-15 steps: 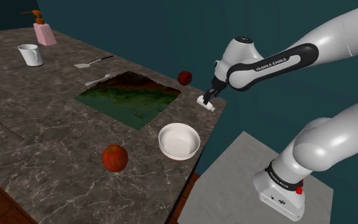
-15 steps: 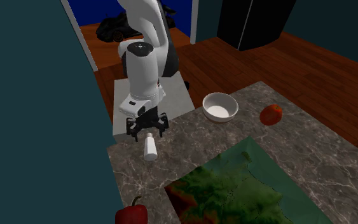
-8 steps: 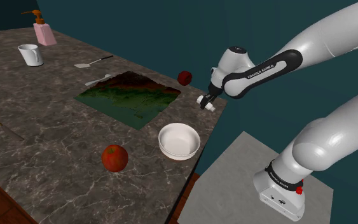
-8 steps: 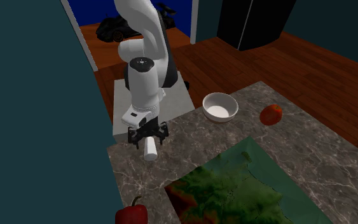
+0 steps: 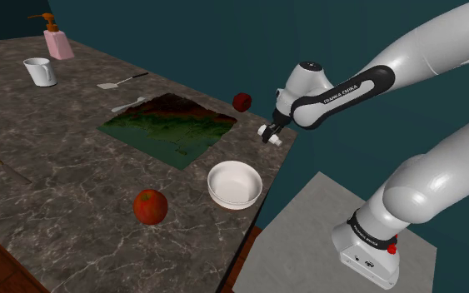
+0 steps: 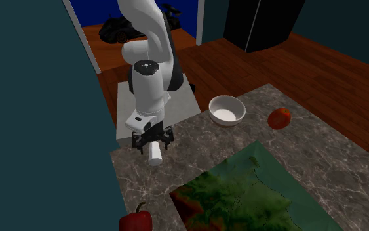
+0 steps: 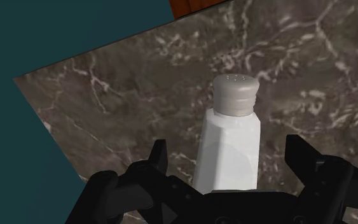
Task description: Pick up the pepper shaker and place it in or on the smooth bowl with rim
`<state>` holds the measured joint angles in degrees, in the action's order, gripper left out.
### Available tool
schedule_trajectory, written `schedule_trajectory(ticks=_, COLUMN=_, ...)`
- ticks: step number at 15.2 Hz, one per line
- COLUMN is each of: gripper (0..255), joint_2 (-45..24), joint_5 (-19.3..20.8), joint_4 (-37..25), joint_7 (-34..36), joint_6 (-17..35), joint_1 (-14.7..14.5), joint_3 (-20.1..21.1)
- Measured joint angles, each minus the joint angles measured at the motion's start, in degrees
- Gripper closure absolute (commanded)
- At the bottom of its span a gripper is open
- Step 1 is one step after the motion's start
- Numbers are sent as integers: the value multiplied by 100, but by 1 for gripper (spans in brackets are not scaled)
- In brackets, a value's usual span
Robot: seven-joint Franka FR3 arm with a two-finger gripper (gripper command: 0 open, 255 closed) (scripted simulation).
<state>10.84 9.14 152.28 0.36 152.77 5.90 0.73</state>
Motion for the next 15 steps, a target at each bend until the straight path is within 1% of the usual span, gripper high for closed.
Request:
schedule_trajectory(ticks=10, gripper=255, joint_2=-1, joint_5=0, joint_4=1, joint_7=0, joint_6=0, joint_1=0, joint_3=0)
schedule_trajectory(ticks=15, gripper=255, joint_2=288, joint_5=-91, joint_4=-87, joint_7=-78, joint_6=-372, joint_1=-40, joint_3=-11)
